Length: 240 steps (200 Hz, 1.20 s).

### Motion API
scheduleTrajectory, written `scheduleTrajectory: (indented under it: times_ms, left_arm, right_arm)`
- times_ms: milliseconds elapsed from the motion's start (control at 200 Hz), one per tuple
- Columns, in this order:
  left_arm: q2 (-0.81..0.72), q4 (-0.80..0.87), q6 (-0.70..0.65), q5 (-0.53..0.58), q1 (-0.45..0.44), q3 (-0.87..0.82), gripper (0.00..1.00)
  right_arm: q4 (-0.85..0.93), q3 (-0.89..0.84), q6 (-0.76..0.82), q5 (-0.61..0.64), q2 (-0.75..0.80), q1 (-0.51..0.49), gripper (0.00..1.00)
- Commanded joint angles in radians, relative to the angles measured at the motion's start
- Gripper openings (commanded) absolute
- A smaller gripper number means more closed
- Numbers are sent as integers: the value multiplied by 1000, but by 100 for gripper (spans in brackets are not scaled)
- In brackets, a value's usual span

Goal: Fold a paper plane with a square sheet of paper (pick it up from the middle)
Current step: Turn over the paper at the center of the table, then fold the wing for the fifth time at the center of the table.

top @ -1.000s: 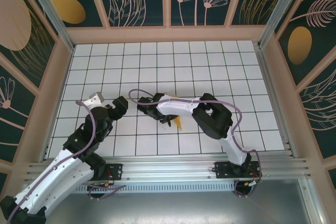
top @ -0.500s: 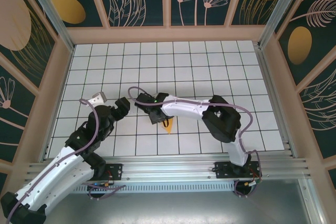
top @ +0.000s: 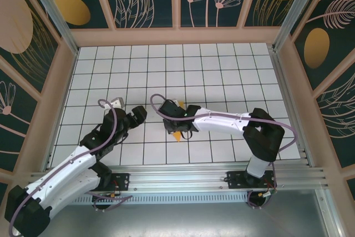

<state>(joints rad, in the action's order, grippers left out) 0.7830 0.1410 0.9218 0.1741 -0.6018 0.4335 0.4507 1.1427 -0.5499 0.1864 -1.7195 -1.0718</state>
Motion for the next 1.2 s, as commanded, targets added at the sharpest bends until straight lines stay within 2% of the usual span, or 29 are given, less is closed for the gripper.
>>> scheduleTrajectory:
  times_ms: [0, 130, 265, 420, 666, 976, 1196]
  left_arm:
    - [52, -82, 24, -82, 3, -18, 83]
    - [108, -121, 25, -129, 3, -16, 82]
    - [174, -168, 29, -186, 2, -16, 83]
    - [272, -208, 31, -249, 2, 6, 84]
    - [416, -249, 38, -320, 3, 47, 83]
    - [583, -278, 65, -412, 1, 114, 71]
    - [644, -271, 94, -413, -31, 153, 67]
  right_arm:
    - [-123, -44, -32, -93, 9, 39, 13]
    - [-157, -77, -51, -125, 6, 74, 10]
    - [-242, -137, -56, -218, 8, 117, 6]
    - [-238, -174, -59, -205, 5, 144, 6]
    - [-334, -290, -40, -284, 32, 200, 4]
    - [-599, -487, -30, -496, 132, 280, 3]
    - [-677, -566, -21, -553, 160, 323, 4]
